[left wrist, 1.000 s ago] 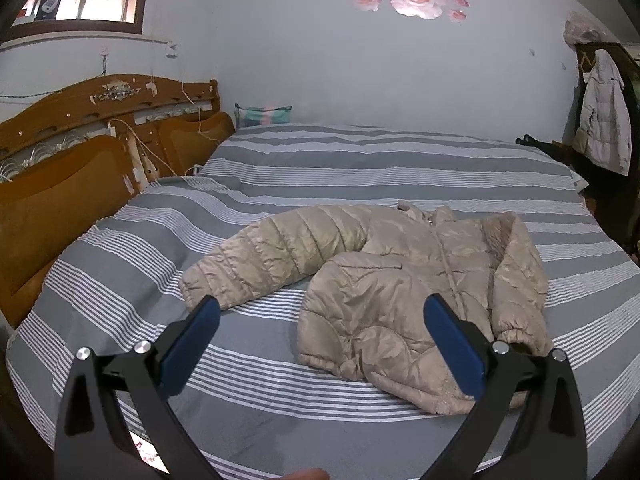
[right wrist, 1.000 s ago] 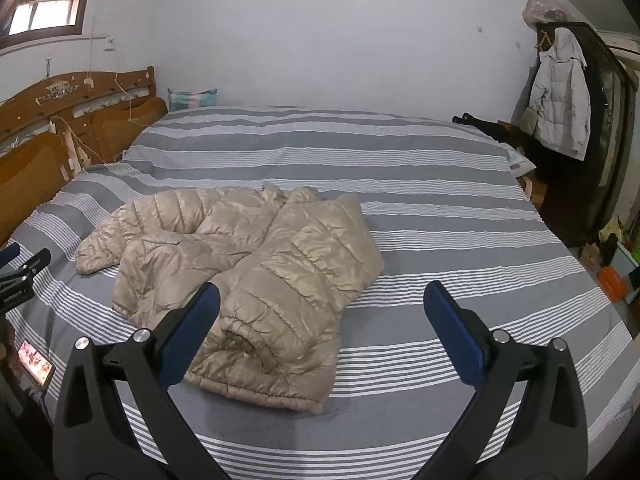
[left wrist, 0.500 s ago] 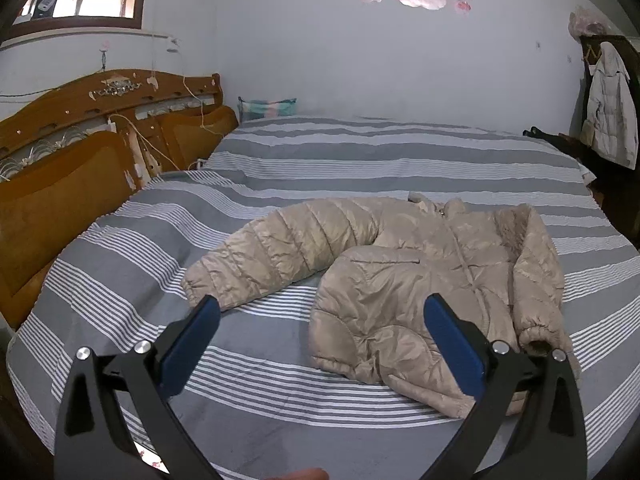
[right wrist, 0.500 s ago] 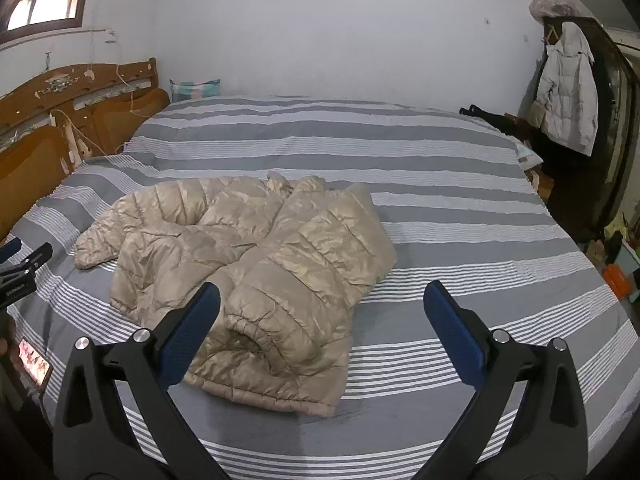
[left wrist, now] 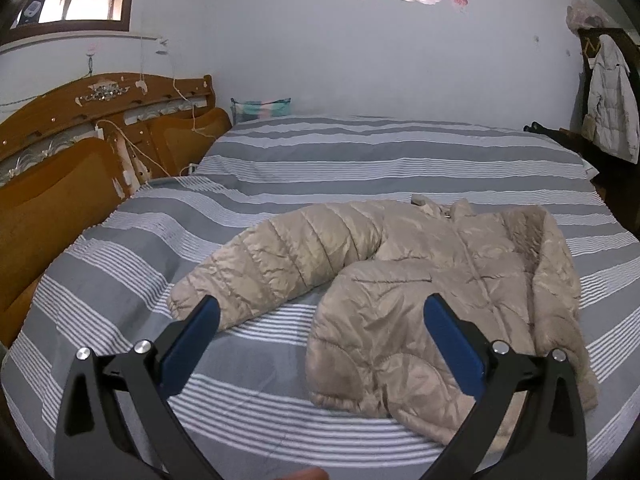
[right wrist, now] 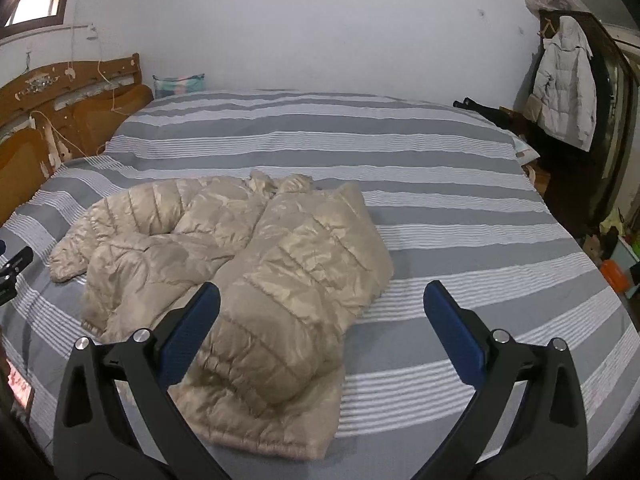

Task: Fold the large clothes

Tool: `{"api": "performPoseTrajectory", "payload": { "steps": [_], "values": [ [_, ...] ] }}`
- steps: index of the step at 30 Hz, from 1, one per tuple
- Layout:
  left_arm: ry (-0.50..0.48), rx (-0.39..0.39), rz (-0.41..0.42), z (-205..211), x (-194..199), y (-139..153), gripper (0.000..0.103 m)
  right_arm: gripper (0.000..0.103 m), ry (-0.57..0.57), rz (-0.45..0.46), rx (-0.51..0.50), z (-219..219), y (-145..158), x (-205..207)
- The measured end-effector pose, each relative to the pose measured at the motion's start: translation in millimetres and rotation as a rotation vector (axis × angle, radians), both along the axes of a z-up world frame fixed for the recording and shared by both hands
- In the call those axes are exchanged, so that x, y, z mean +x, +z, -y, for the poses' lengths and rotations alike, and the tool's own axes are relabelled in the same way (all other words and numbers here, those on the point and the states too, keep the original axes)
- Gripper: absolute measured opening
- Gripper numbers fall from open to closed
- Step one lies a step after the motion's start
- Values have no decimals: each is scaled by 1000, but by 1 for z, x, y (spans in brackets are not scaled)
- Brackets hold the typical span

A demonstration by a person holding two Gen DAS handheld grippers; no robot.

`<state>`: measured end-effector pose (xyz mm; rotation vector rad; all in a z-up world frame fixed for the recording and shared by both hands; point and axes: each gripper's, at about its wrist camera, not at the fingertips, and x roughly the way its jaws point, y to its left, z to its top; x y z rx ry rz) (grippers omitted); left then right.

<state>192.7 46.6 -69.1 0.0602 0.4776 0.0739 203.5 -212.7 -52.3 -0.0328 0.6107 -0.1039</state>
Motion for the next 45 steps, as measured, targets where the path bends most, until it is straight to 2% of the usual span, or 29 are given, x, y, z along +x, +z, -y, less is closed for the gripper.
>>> {"api": "performPoseTrajectory", "payload": {
  "steps": [20,26,30,31,33,34,35,36,37,41,43,45],
  "values": [
    [4,37,-19,-23,87,-26,101,100,-35,-62,-27,4,-37,105],
    [11,25,-37,-36,119,-39,101,100,-76,-132,12,11,-67,155],
    [17,34,-55,-45,148,-52,102,100,-109,-185,-23,10,-90,191],
    [24,31,-66,-50,157,-56,101,98,-111,-192,-34,11,-96,195],
    [37,41,-80,-57,170,-62,101,77,-113,-259,-48,15,-115,214],
    [40,48,-82,-59,176,-64,101,57,-108,-276,-41,16,-121,221],
    [42,60,-87,-62,183,-67,101,43,-107,-297,-38,20,-127,226],
    [43,63,-92,-64,187,-69,101,34,-114,-316,-47,26,-132,230],
    [45,58,-95,-66,191,-71,101,17,-125,-321,-64,32,-134,232],
    [50,70,-121,-75,206,-83,101,10,-183,-301,-135,76,-129,238],
    [49,80,-139,-74,208,-89,101,9,-244,-278,-236,114,-121,245],
    [43,72,-147,-76,204,-94,101,9,-362,-253,-316,164,-113,254]
  ]
}}
